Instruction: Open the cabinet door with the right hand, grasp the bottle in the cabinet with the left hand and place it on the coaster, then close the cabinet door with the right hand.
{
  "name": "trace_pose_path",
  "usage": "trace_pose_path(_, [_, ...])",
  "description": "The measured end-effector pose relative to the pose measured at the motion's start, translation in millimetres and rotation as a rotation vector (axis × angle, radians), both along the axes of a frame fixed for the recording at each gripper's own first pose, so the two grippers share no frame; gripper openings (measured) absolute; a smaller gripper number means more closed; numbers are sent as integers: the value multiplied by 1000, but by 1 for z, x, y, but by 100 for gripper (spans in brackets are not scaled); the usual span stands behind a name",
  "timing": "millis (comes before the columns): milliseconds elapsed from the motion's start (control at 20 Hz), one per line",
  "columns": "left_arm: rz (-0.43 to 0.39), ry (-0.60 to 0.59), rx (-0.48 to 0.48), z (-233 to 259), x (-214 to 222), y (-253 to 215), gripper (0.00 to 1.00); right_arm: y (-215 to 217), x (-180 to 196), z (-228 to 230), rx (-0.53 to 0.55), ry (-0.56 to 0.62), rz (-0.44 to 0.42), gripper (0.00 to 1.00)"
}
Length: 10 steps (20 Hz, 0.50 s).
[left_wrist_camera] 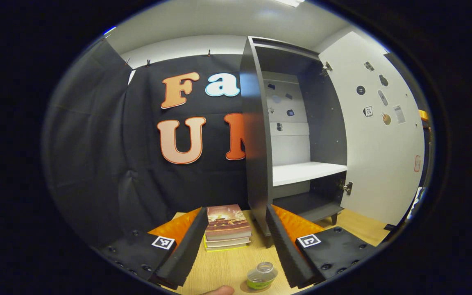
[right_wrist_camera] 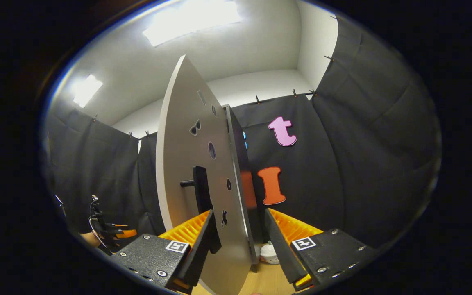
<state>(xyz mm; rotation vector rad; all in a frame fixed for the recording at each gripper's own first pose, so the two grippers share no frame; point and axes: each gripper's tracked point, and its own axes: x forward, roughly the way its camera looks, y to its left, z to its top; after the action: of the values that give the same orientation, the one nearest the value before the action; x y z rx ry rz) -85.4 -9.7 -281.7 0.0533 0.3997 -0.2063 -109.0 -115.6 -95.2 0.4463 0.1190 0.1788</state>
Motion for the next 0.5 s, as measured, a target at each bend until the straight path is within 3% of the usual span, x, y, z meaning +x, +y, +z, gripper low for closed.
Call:
trace_pose_path(50, [9, -3, -10, 3, 3, 2, 93, 2, 1, 2, 11, 3, 9, 77])
trace_pose_path(100, [16, -13, -20, 10, 6, 6, 93, 3, 1, 2, 18, 1, 14, 84])
trace_pose_path(150, [28, -34, -23, 18, 11, 12, 94, 4, 2, 3, 25, 2, 22, 75])
trace_pose_path(500, [50, -46, -77, 45, 25, 21, 93, 45, 5, 11, 53, -11, 127, 74])
